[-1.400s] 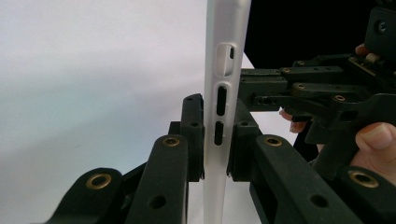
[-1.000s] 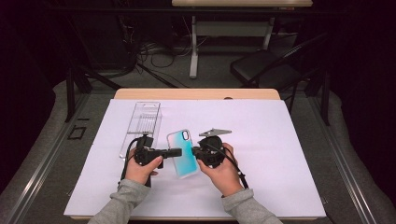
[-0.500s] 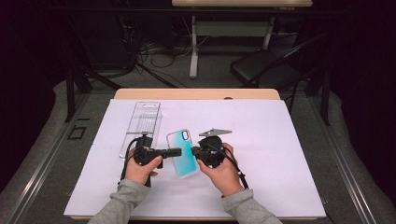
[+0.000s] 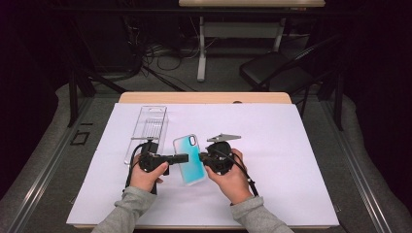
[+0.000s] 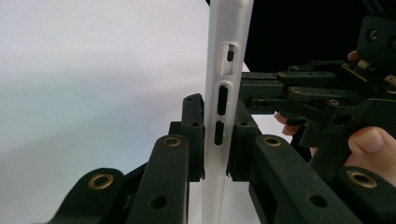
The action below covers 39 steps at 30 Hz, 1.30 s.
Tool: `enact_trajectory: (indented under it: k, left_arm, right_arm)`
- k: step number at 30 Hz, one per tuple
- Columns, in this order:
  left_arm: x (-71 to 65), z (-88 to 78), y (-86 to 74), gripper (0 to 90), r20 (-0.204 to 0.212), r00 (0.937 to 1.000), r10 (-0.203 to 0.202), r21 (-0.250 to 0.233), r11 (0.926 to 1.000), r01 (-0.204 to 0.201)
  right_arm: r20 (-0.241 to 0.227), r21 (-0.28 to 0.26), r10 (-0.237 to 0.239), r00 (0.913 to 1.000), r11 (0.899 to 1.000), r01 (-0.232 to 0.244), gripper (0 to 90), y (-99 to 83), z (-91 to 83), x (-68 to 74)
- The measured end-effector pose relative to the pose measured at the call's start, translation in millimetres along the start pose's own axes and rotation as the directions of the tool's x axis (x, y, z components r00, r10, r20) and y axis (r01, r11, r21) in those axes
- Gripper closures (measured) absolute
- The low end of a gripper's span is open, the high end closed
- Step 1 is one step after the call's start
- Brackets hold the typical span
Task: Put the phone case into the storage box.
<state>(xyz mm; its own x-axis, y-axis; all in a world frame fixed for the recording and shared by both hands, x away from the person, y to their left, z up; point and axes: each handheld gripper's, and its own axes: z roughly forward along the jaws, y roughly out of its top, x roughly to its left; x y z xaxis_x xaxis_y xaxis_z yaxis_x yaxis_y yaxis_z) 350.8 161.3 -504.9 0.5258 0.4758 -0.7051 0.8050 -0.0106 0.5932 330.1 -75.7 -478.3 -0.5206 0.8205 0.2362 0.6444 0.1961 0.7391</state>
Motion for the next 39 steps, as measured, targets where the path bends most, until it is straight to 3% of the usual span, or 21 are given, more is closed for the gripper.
enact_trajectory:
  k: [39]
  left_arm:
    - [3.2, -1.5, 0.0, 81.4, 0.037, 0.9991, -0.021, -0.012, 0.9997, 0.022]
  right_arm:
    - [-0.034, -0.006, 0.02, 0.9992, 1.0, -0.02, 83.9, -0.3, 0.2, -2.2]
